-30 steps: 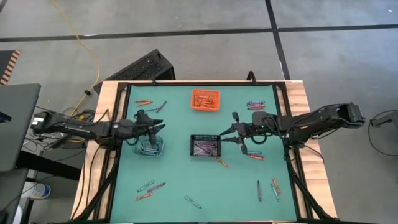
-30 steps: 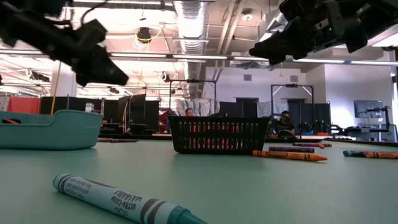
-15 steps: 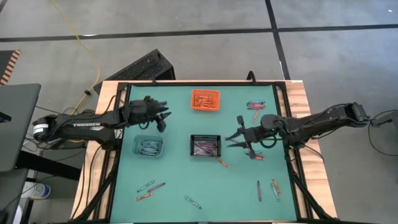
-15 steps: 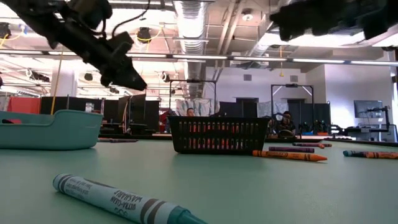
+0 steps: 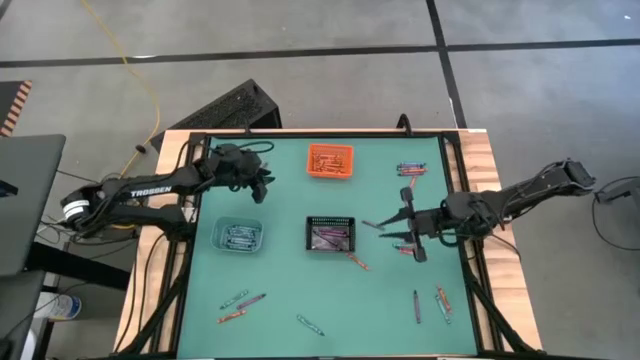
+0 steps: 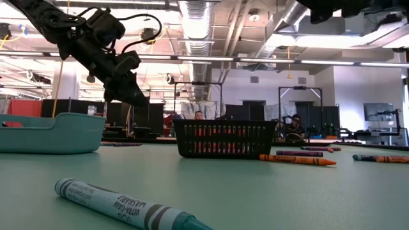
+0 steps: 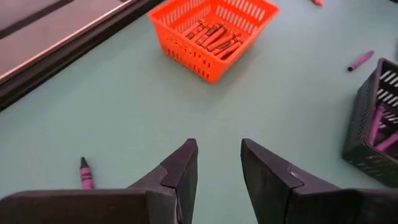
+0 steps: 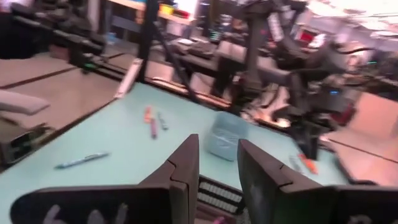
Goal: Sort crayons
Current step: Put the orange crayon into the orange bin
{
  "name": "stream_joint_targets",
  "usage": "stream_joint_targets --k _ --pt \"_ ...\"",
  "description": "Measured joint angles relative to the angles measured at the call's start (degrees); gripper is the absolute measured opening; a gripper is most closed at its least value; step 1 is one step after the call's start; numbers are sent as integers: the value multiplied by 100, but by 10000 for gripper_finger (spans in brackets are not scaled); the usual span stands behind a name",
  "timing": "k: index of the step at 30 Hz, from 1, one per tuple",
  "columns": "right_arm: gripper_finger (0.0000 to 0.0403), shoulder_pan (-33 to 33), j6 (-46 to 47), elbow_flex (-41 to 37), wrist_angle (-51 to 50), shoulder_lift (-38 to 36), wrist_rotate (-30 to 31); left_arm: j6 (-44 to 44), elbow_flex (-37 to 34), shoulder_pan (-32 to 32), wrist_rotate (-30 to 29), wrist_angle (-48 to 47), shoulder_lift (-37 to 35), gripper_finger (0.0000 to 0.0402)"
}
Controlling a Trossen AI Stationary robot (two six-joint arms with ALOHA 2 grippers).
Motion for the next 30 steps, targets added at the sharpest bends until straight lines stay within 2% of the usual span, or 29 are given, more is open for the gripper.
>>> stream_joint_targets --k 6,12,17,25,30 --pt "111 -159 -2 -24 -338 -169 149 3 81 345 -27 -169 107 111" --pt "111 -430 -145 -810 853 -169 149 140 688 806 -84 -1283 746 111" --pt "111 -765 -203 -1236 1688 -171 147 564 1512 922 -604 -2115 1613 111" --pt "111 -1002 2 -1244 1243 -169 142 676 2599 952 -727 -3029 3021 111" --pt "111 -1002 -25 -1244 919 -169 131 555 3079 956 -1487 -3749 3449 111"
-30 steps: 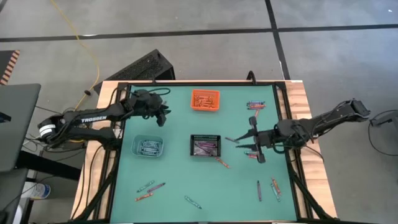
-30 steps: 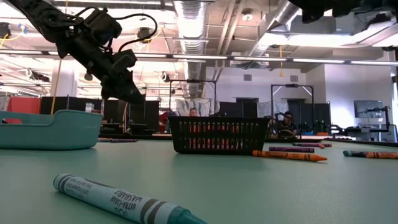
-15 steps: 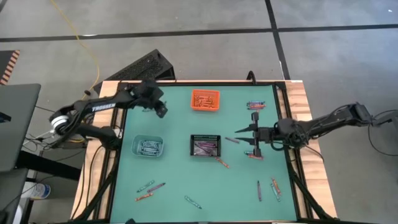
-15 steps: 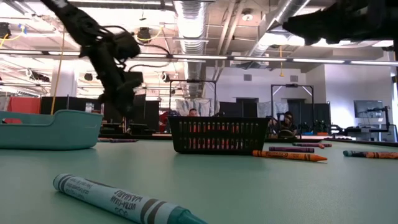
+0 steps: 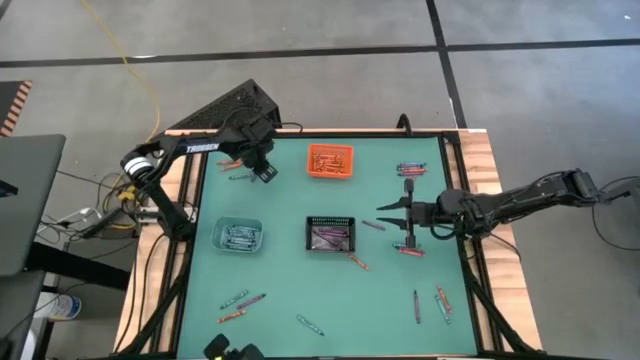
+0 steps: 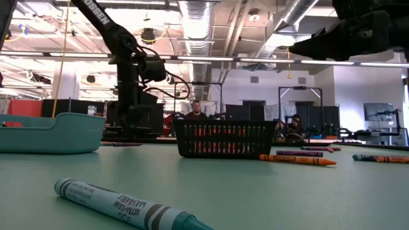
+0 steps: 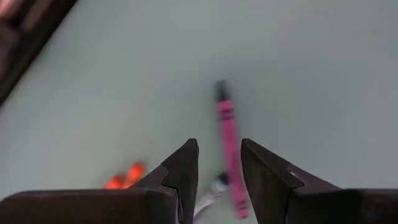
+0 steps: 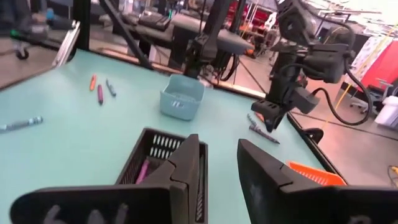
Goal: Sort crayons
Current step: Put the orange crayon into the orange bin
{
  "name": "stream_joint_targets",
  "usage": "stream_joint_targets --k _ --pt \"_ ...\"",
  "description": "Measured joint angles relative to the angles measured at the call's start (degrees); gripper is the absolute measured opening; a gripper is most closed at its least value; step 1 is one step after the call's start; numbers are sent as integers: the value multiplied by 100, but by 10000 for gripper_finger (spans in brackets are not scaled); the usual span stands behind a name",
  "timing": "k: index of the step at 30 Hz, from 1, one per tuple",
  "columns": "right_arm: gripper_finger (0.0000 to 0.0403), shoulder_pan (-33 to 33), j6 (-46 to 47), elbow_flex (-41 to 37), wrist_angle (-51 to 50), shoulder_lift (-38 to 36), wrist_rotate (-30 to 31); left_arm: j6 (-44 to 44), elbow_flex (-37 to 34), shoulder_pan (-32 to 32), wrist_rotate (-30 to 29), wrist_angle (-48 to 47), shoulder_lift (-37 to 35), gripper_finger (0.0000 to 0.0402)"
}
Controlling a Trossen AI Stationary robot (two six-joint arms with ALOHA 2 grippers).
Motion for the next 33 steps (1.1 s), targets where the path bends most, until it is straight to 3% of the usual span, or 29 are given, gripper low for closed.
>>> stream_joint_targets --k 6,11,33 --pt "111 -26 -110 0 -131 -20 0 -121 190 248 -754 -510 28 111" --pt "111 -33 -146 -2 -308 -4 0 -177 106 645 -665 -912 28 101" --pt "111 -11 75 -2 -259 -4 -190 1729 -221 1395 -1013 -1112 31 82"
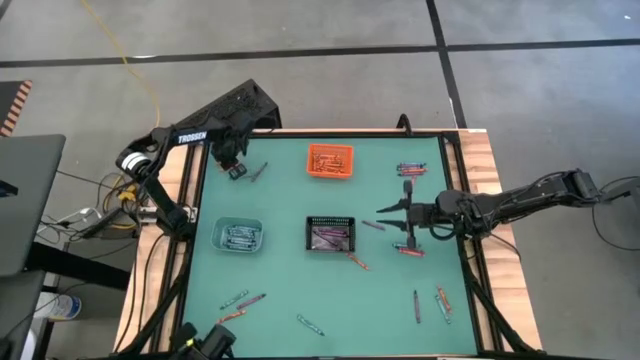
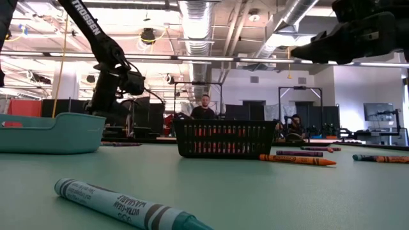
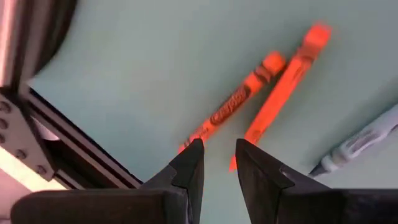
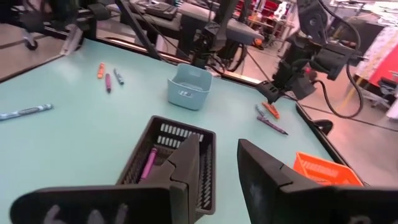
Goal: Sort crayons
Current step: Put the orange crayon into the orange bin
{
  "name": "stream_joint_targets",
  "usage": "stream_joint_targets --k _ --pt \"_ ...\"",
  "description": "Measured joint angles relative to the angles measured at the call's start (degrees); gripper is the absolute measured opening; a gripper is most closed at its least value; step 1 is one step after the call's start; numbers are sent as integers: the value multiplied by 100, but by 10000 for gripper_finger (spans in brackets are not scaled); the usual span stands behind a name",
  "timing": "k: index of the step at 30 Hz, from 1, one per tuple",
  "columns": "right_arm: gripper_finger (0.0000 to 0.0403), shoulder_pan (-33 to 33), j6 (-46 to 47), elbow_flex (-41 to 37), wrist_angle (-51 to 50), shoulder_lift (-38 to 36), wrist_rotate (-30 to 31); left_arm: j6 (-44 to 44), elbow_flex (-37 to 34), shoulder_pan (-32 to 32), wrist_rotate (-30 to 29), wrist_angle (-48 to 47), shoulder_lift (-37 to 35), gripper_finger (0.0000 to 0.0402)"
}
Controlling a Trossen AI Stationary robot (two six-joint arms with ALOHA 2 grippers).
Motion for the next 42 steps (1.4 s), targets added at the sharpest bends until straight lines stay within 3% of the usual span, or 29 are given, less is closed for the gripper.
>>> stream_joint_targets --k 5,12,23,31,42 --pt "111 0 0 -2 -2 0 -121 203 -87 -68 -540 360 4 82" --pt "111 -2 0 -2 -1 0 -123 687 -80 -56 -291 320 88 82" --pt "111 -4 -2 -2 3 0 -123 1296 329 -345 -854 -171 1156 80" --pt "111 -4 -2 -2 -10 0 -123 1508 730 -397 -413 -487 1174 10" --pt "111 -4 0 -2 -68 0 -123 1274 1320 -482 236 -1014 1190 9"
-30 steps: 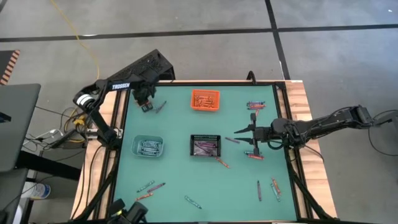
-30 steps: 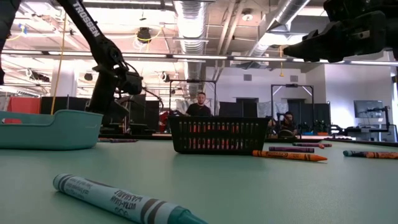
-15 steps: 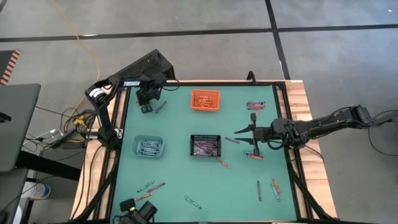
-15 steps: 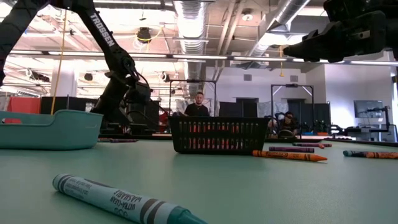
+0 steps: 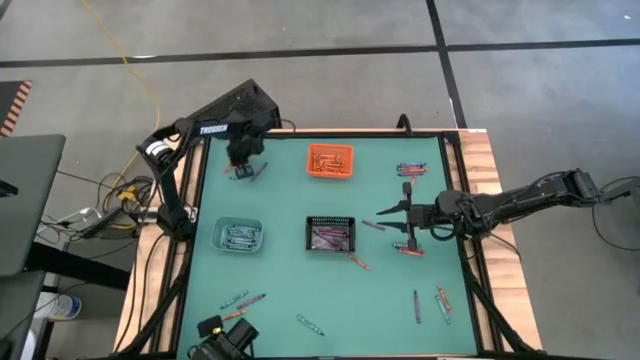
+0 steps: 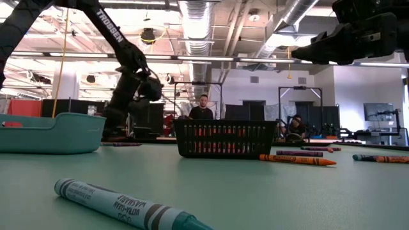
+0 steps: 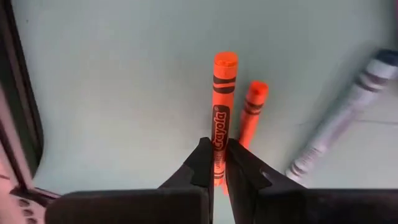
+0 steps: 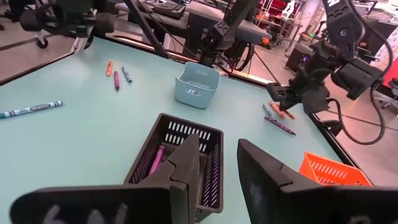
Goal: Sort crayons
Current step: Put the orange crayon into the orange bin
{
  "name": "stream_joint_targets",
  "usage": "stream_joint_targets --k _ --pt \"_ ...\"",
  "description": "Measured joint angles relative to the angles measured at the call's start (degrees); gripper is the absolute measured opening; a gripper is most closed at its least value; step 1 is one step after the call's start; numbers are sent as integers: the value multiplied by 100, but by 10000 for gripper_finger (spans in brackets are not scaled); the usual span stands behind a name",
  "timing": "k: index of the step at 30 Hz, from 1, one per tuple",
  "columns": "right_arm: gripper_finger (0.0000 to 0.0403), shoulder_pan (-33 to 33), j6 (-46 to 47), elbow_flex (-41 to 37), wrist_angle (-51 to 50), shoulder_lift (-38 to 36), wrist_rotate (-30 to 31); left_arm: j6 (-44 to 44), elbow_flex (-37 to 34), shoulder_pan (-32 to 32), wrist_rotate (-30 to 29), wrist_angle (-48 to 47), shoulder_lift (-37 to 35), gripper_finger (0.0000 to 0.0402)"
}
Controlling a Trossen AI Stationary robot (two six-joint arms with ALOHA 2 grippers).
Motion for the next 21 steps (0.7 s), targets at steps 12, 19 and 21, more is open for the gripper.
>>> stream_joint_targets --k 12,19,21 --pt "111 0 2 0 5 0 0 -170 1148 -1133 623 305 -6 8" --pt "111 0 11 0 5 0 4 -252 1854 -2115 1621 1678 -24 7" --pt "111 0 11 0 6 0 4 -143 1857 -2339 1678 2223 -25 7"
